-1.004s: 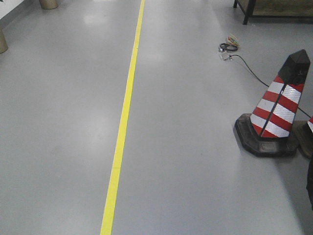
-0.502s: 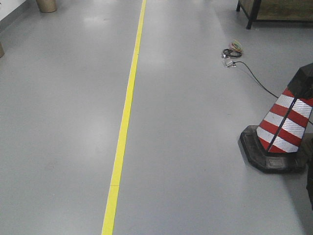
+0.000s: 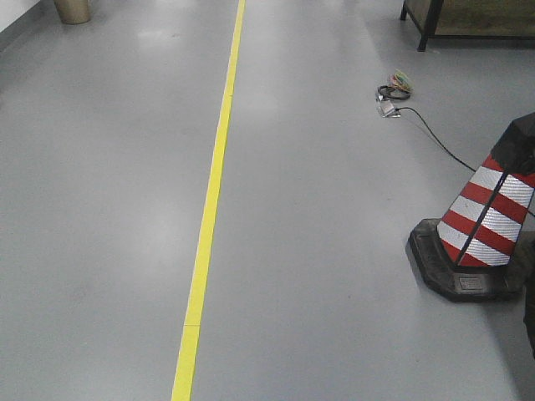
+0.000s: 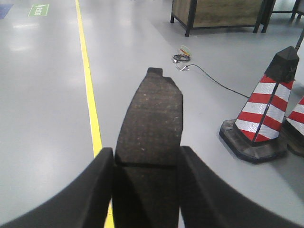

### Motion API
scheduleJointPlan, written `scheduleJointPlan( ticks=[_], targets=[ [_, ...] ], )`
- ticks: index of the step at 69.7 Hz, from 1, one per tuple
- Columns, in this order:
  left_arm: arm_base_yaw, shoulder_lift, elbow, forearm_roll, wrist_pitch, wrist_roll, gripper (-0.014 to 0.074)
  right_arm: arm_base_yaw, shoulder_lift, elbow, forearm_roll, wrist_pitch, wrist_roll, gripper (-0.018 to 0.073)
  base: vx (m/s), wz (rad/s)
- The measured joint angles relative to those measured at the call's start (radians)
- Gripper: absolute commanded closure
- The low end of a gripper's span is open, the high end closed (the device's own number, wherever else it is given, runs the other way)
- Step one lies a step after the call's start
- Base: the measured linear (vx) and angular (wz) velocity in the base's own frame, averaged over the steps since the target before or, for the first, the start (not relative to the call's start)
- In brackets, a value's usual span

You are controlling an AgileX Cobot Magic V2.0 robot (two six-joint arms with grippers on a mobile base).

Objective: Move and align brake pads A on conveyor

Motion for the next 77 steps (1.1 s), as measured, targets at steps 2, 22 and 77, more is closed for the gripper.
scheduleJointPlan(
  ticks=[2,22,77],
  targets=[
    [0.0,0.0,0.0,0.0,0.0,0.0,0.0492,0.0,0.0,0.0,0.0,0.0,0.0,0.0448,0.0,0.0],
    [0.0,0.0,0.0,0.0,0.0,0.0,0.0492,0.0,0.0,0.0,0.0,0.0,0.0,0.0448,0.0,0.0],
    [0.0,0.0,0.0,0.0,0.0,0.0,0.0492,0.0,0.0,0.0,0.0,0.0,0.0,0.0448,0.0,0.0]
  ],
)
